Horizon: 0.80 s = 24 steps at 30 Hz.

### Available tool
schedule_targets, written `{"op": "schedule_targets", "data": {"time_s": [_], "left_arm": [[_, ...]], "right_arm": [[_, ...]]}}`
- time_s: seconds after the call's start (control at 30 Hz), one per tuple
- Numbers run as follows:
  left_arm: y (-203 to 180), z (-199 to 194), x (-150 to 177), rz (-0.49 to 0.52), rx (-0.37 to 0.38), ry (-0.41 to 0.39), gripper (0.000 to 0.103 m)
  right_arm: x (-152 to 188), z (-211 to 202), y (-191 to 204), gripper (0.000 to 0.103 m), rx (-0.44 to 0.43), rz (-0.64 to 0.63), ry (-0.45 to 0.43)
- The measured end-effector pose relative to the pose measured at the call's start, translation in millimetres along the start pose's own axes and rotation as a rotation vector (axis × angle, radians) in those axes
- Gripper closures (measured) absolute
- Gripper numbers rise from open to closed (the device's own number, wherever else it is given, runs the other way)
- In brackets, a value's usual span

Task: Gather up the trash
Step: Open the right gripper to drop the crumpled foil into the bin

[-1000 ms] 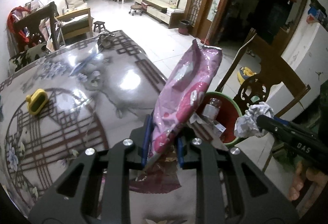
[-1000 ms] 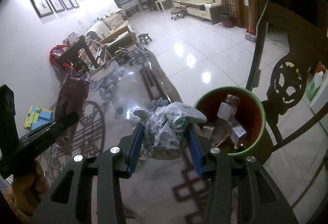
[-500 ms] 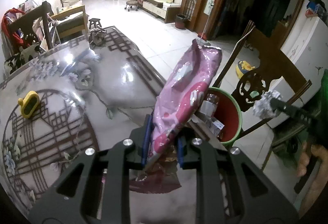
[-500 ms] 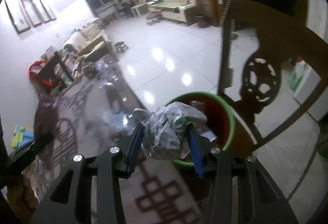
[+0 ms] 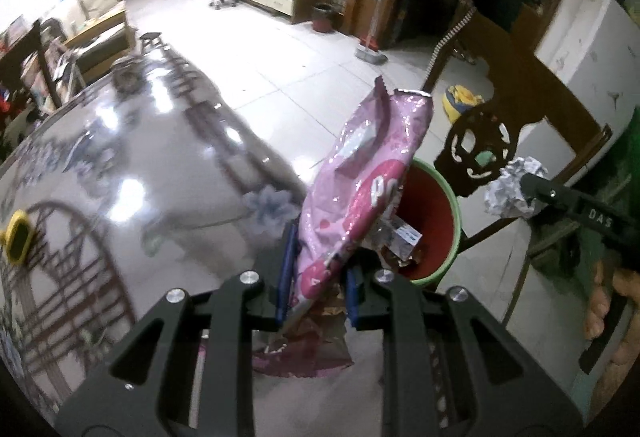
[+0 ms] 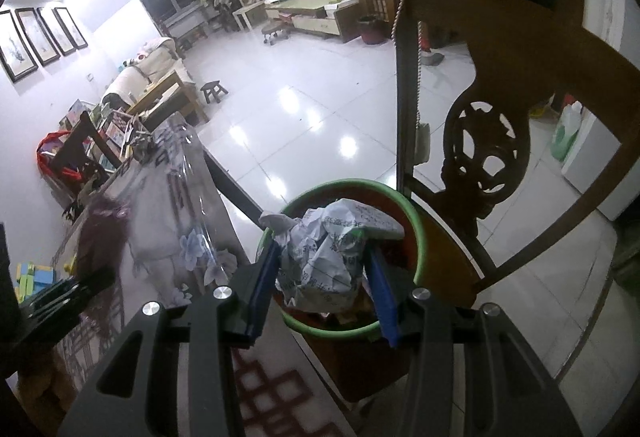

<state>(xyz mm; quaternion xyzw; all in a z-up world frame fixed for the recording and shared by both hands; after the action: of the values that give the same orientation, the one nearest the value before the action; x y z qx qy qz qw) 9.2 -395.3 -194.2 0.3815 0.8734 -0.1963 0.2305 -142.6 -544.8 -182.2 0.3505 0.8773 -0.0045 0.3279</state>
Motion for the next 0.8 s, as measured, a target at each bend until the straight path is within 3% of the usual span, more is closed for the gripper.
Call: {"op": "schedule_targets", "data": {"time_s": [0.13, 0.33, 0.8], "left_arm": [[-22, 24, -12, -0.006, 0.047, 0.031, 0.082], [-45, 52, -17, 0.031, 0.060, 0.075, 0.082], [-50, 88, -23, 0.040, 0.061, 0.128, 0.082]], "right_arm": [[-4, 10, -1, 0.059, -0.018, -0.009, 0.019], [-4, 30, -10, 0.058, -0.033, 0.000, 0.060], [-4, 70, -18, 0.058, -0.030, 0.008, 0.121]]}}
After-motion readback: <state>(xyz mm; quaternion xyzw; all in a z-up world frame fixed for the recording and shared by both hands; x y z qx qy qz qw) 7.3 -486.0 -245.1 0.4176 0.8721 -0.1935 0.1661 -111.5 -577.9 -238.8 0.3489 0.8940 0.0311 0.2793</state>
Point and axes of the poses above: each gripper's, at about its wrist camera, not at the fingertips, and z roughly the way its jaws point, y to its left, x to its underside, the point moved 7 cm from there along z, roughly the way its jaws point, and after that the axes turned 4 degrees about -z, right-handed, at the moved point
